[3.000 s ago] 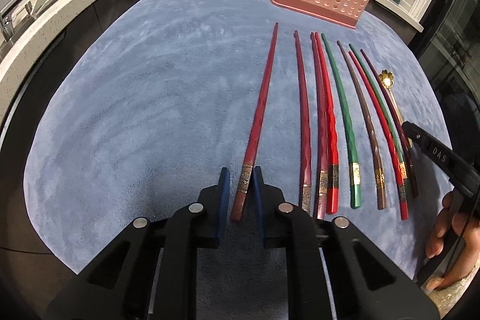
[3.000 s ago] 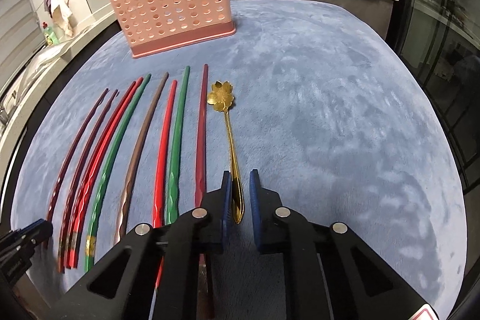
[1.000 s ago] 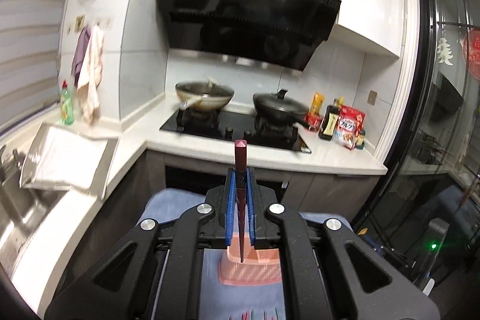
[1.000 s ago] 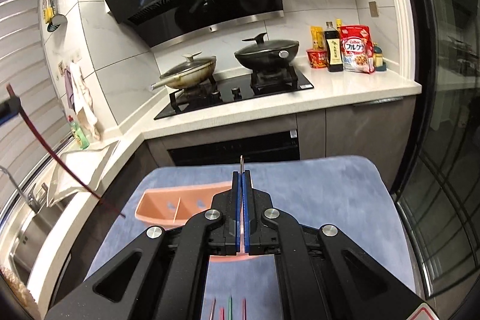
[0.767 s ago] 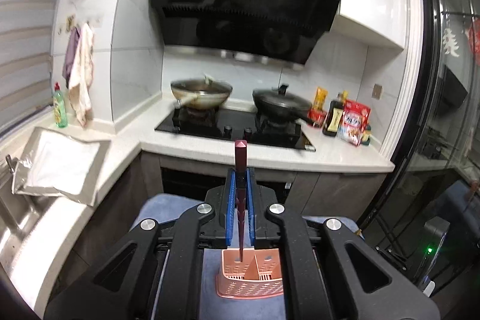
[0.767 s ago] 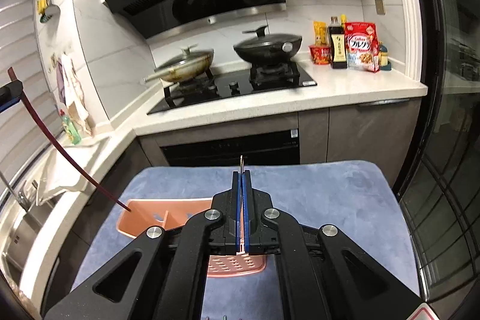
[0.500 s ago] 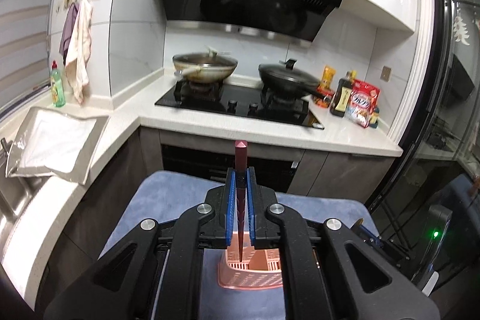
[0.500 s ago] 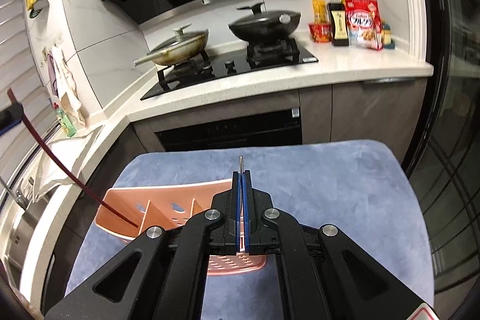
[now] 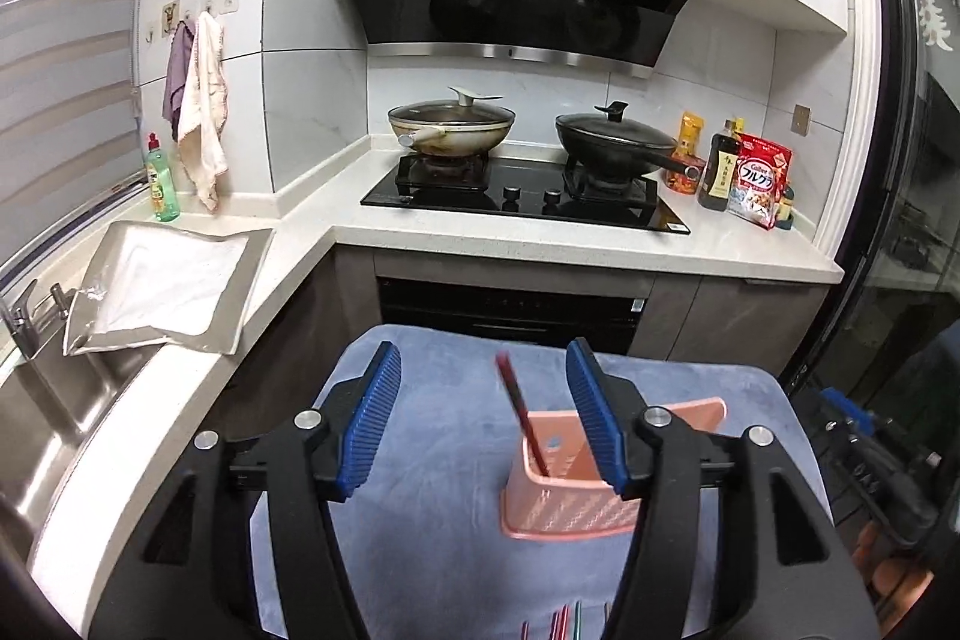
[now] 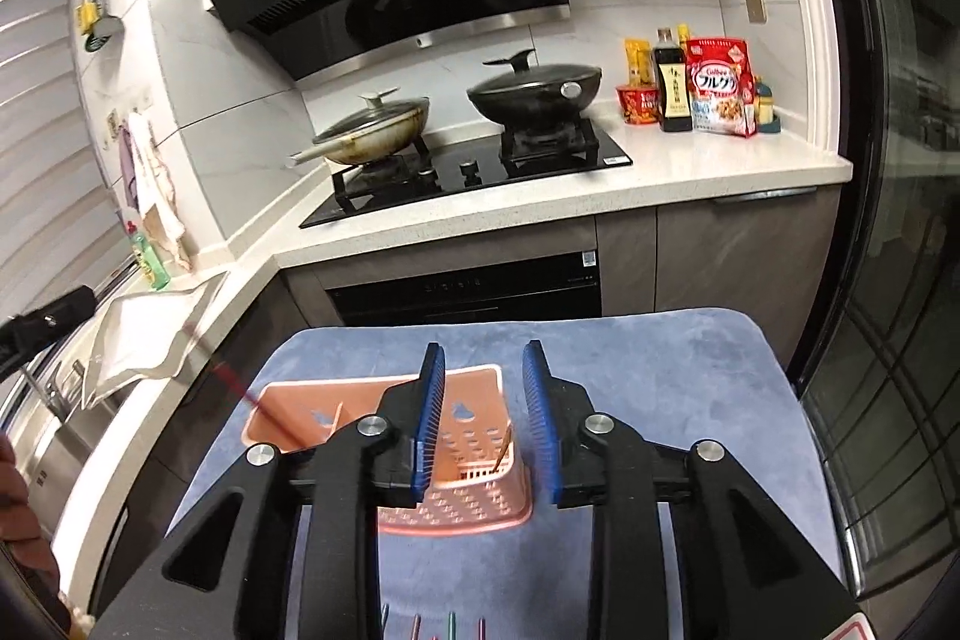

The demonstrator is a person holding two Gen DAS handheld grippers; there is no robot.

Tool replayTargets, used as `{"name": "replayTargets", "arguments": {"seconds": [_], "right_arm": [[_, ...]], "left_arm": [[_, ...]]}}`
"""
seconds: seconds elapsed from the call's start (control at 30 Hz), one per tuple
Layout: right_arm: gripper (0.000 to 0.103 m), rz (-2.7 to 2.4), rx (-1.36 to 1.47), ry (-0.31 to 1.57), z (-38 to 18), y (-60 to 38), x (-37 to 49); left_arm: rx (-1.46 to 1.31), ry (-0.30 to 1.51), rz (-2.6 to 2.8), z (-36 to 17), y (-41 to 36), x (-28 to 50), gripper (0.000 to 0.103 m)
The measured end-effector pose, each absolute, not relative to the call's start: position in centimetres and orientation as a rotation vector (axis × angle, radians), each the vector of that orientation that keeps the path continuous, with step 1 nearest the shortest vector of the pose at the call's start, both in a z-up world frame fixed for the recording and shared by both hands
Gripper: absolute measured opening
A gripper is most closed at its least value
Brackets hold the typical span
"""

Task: Organize utensils
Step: 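Open both tools to drop the chopstick and spoon into the holder, then move both open tools back toward the remaining chopsticks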

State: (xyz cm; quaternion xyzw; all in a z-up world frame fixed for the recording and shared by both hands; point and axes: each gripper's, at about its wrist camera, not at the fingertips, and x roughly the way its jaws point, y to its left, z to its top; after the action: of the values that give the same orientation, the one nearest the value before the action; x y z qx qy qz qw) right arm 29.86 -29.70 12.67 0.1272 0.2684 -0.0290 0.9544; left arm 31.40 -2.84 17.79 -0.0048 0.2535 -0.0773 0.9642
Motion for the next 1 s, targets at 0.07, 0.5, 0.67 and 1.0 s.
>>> {"name": "replayTargets", "arguments": {"seconds": [0.07,0.5,0.67,1.0], "right_arm": [[0.032,-0.055,0.257,0.541,13.1,-29.4,28.4],[0.039,-0.059,0.196,0.622,9.1,-26.3,16.3],[0.039,-0.078,0.210,0.683,5.7,-25.6,12.9],[0.039,-0.116,0.202,0.778,-0.1,-24.1,8.4]], "left_arm": [[-0.010,0.524,-0.163,17.5,-2.5,30.2,0.056],[0.033,0.652,-0.171,10.2,-0.1,21.6,0.065],[0.038,0.704,-0.168,6.5,0.8,18.6,0.065],[0.060,0.799,-0.162,0.2,1.5,13.9,0.065]]}}
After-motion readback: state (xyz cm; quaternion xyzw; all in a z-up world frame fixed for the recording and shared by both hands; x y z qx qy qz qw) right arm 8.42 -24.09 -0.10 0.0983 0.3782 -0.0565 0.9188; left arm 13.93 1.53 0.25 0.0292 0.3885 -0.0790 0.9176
